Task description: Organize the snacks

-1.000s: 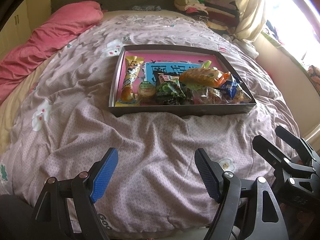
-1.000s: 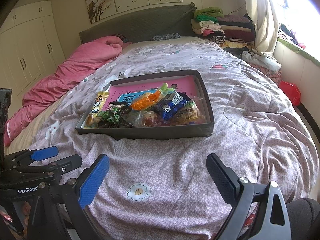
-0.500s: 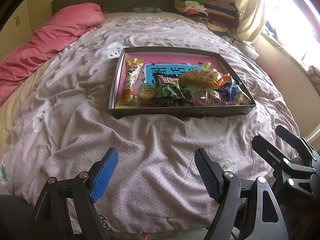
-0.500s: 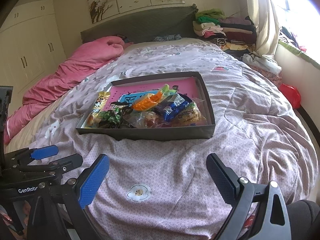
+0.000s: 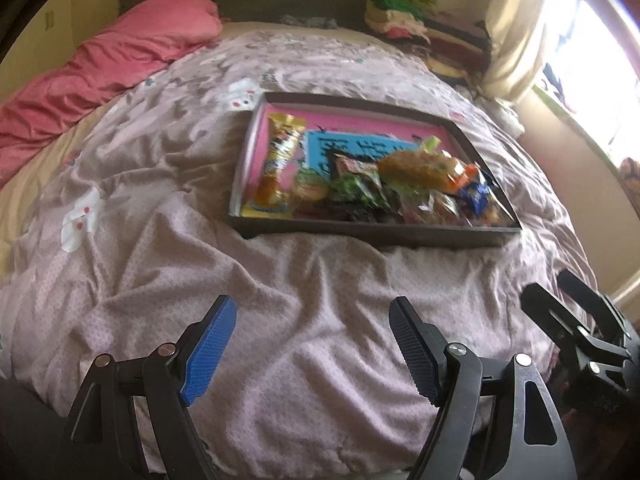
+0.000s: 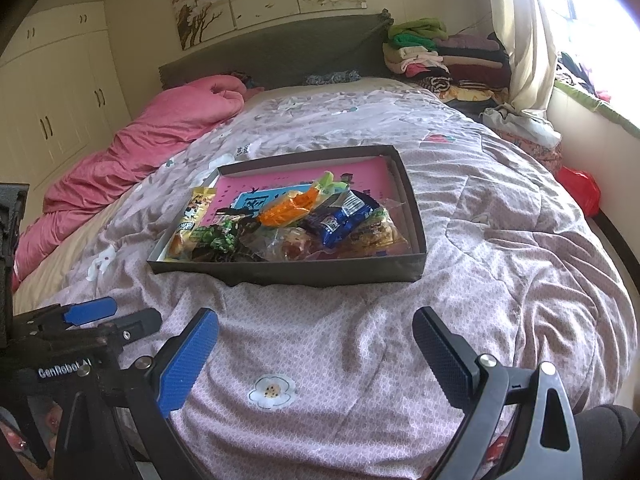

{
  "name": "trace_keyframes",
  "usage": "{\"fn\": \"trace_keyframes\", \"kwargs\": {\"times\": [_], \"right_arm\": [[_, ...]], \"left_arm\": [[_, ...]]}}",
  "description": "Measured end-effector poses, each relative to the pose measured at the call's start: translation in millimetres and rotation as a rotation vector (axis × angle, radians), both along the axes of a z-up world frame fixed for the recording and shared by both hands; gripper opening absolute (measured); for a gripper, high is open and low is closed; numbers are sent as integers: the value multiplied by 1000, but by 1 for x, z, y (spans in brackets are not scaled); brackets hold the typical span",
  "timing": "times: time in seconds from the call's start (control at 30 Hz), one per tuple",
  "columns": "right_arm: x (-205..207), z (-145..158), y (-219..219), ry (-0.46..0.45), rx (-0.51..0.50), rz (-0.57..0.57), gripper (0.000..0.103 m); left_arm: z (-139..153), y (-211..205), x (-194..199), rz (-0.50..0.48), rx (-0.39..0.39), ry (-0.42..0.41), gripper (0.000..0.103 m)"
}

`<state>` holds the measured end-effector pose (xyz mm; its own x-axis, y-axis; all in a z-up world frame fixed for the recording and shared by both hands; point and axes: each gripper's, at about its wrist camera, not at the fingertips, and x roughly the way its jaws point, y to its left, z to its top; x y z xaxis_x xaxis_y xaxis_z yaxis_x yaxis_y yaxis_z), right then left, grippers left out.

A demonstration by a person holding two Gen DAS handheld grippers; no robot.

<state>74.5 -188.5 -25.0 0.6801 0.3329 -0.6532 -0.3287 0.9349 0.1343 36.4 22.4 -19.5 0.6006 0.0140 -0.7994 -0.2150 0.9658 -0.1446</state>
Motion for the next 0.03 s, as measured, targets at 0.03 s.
{"fn": "trace_keyframes", "kwargs": {"times": [0.03], "right_arm": [[2,0,-2,2,6,-2,98]], "left_arm": [[-1,5,2,13,4,-4,80]]}}
